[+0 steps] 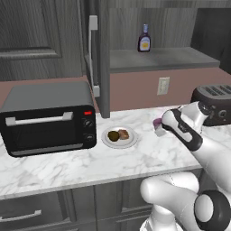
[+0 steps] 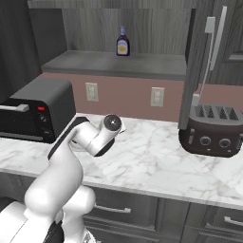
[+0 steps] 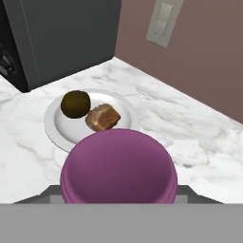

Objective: Pick the avocado and bread from the counter and place them on the plate. Then pick the jam from the cabinet and place it next to the plate. Lastly close the cabinet door.

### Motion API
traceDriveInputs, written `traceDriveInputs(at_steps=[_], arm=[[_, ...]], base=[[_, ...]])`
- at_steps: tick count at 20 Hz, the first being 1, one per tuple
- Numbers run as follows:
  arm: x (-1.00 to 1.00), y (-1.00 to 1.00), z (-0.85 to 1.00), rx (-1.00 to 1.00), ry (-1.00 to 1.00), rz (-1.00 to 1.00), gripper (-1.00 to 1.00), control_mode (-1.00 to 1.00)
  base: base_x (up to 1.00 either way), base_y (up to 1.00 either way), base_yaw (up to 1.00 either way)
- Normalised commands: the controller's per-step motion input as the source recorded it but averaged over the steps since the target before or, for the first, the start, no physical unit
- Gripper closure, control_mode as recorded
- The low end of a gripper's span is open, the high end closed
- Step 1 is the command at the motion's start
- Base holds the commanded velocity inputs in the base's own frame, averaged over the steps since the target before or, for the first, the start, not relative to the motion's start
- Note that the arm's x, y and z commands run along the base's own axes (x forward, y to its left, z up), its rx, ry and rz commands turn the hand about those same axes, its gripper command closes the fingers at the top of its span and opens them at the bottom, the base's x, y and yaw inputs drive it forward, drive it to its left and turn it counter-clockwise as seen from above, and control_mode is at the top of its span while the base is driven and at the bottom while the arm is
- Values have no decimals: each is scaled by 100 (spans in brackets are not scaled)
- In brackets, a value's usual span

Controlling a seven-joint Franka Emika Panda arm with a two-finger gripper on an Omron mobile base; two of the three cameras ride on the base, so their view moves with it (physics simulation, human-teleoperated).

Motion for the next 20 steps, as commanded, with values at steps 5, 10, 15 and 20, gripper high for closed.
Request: traceDriveInputs(at_steps=[5,10,15,20], arm=[[11,0,-31,0,0,1,100,-100],[28,0,-26,0,3,1,100,-100],[33,0,-26,0,4,0,100,-100],[28,0,-29,0,4,1,100,-100]], base=[[0,0,0],[0,0,0],[0,0,0],[0,0,0]])
